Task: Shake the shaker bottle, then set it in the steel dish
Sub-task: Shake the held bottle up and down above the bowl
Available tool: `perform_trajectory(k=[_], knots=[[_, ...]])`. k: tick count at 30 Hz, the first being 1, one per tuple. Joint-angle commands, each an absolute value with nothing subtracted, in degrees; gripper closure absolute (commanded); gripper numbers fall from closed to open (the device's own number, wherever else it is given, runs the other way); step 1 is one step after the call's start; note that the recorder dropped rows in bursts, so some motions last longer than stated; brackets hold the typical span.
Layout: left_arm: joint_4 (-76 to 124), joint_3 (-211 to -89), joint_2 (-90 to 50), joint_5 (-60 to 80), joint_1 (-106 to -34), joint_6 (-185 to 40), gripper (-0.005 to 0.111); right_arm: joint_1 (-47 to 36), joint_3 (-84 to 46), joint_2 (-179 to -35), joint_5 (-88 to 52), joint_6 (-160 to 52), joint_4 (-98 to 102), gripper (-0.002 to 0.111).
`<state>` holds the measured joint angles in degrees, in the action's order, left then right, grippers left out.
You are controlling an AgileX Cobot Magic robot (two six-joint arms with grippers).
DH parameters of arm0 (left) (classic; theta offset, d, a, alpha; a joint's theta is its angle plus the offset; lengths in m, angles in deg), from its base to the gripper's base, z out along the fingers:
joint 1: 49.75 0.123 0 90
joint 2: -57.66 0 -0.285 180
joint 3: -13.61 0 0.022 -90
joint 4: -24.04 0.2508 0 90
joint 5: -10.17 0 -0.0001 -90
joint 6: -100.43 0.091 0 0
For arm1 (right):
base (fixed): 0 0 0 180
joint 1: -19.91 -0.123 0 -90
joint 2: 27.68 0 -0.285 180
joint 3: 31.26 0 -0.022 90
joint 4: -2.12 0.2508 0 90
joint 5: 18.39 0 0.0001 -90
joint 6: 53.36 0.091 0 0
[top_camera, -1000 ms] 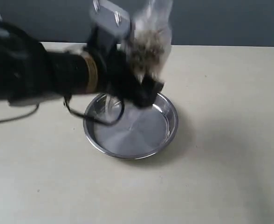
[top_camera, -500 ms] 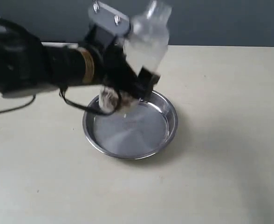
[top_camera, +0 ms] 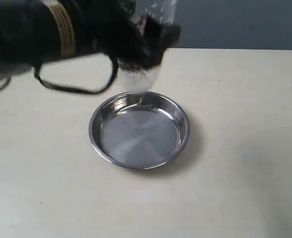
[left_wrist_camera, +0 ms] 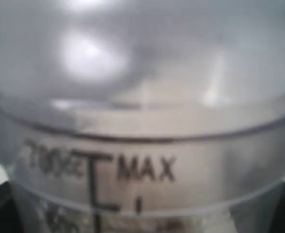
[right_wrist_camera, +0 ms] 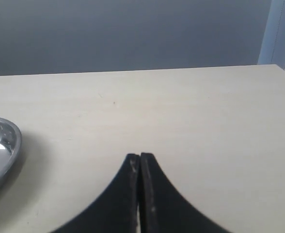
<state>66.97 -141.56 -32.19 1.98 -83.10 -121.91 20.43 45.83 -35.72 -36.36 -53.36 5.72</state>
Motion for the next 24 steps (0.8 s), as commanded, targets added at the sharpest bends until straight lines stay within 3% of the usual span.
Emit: perform_trajectory(k=[1, 5, 10, 13, 15, 18, 21, 24], knots=[[66.60, -138.02, -37.61, -1.05, -82.99, -122.75, 0.106, 20.42, 45.96, -35.46, -35.87, -53.36, 5.69, 0.109], [66.82, -146.34, -29.95, 0.79, -82.40, -121.26, 0.106, 20.42, 45.96, -35.46, -35.87, -53.36, 5.64, 0.109], [64.09, -140.06, -38.70, 0.39, -81.27, -123.74, 0.106, 20.42, 45.96, -35.46, -35.87, -53.36, 5.45, 0.109], [69.30, -145.98, -31.93, -6.74, -81.84, -122.47, 0.106, 20.42, 45.96, -35.46, -35.87, -53.36, 5.45, 0.109], [69.64, -149.80, -28.83, -2.06, -81.84, -121.04, 0.106, 20.42, 45.96, -35.46, -35.87, -53.36, 5.45, 0.109], [65.61, -141.17, -34.55, 2.59, -81.84, -121.47, 0.106, 20.42, 45.96, -35.46, -35.87, -53.36, 5.45, 0.109], [62.38, -133.92, -41.20, -4.27, -81.84, -122.69, 0.106, 20.42, 45.96, -35.46, -35.87, -53.36, 5.45, 0.109], [62.50, -135.53, -36.15, -12.05, -81.95, -122.04, 0.106, 20.42, 45.96, -35.46, -35.87, -53.36, 5.45, 0.109]])
